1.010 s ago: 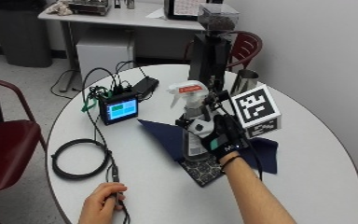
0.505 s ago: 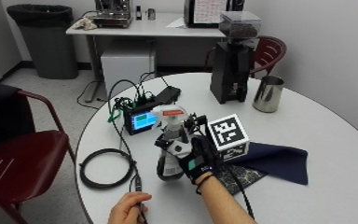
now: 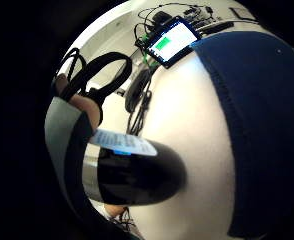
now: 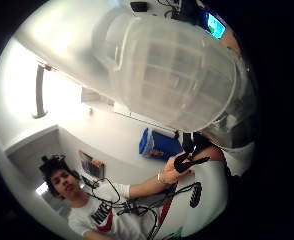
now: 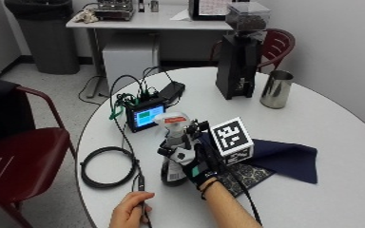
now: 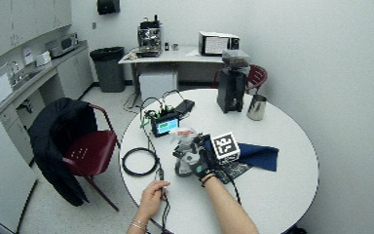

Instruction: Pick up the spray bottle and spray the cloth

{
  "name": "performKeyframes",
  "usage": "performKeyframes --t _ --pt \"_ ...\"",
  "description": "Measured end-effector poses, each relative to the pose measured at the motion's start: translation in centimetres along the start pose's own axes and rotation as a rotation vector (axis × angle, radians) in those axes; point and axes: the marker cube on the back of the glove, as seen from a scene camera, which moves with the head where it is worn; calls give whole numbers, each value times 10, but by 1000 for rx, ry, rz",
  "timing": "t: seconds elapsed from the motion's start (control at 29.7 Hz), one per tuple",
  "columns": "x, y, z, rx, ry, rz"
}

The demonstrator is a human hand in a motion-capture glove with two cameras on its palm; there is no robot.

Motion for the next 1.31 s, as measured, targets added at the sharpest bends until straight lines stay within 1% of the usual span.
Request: performKeyframes --t 0.2,0.4,0.54,0.84,0.98,1.14,1.31 --pt "8 2 7 1 6 -17" --pt "19 19 5 -24 -3 36" --pt "19 27 -10 -25 19 31" --pt "3 42 -62 -10 70 -8" --pt "-3 62 -82 -10 60 -21" --pt "-12 100 -101 -2 66 -36" --pt "-4 129 -119 25 113 -30"
